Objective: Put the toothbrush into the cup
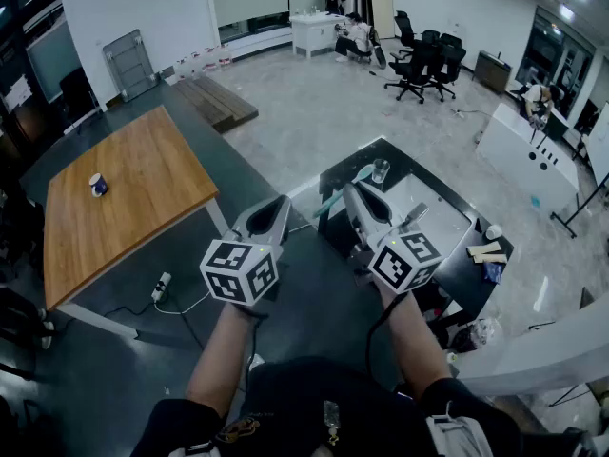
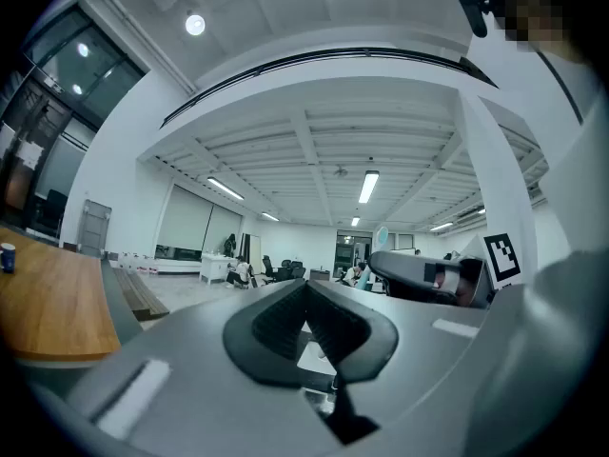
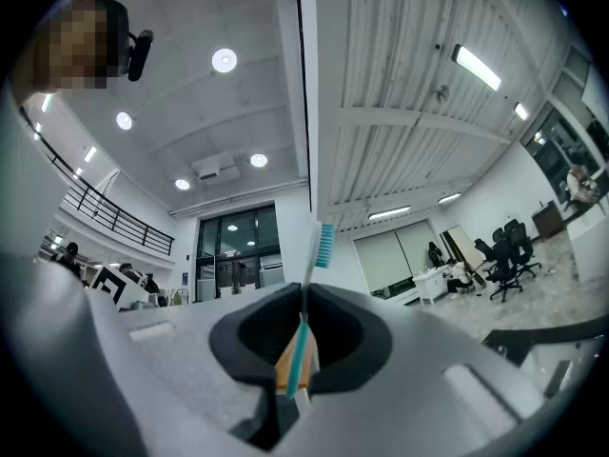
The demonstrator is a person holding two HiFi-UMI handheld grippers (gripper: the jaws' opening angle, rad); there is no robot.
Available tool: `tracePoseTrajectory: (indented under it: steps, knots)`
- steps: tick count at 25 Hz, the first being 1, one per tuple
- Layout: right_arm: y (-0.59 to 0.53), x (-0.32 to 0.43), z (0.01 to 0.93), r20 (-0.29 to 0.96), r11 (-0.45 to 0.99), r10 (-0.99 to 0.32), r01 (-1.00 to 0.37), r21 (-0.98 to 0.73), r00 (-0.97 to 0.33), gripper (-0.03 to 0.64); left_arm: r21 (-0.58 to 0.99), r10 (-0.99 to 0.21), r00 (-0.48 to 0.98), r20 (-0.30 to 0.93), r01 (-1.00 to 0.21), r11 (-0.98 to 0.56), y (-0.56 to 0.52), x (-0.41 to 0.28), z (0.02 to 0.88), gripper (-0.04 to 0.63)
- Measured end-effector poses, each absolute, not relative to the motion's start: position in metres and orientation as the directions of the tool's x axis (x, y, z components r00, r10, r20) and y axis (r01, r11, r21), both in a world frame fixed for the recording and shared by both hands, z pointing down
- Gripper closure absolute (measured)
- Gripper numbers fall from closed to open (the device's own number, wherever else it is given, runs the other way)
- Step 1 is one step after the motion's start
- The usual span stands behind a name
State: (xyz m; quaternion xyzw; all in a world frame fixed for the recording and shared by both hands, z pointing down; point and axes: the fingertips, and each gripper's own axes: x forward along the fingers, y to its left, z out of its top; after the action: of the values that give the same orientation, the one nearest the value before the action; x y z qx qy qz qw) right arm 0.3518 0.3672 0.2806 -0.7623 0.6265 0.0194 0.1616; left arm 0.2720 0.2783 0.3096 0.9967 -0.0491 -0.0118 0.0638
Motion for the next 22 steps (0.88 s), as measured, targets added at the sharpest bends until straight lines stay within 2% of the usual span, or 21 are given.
tracePoseTrajectory:
  steps: [11,22]
  knots:
    - [0.373,0.354,0.281,-0.229,-0.165,-0.950,-0.963,-0.215,0.214,0.589,0.132,-0.102,0.995,-0.014,-0.100,-0.986,0.284,0.272,0.312,0.590]
    - [0.347,0.337,0.286,-0.223,-0.099,-0.963,-0.969,-0.225,0.150,0.589,0.152,-0.186,0.983,0.002,-0.184,-0.971,0.261,0.247,0.322,0.590]
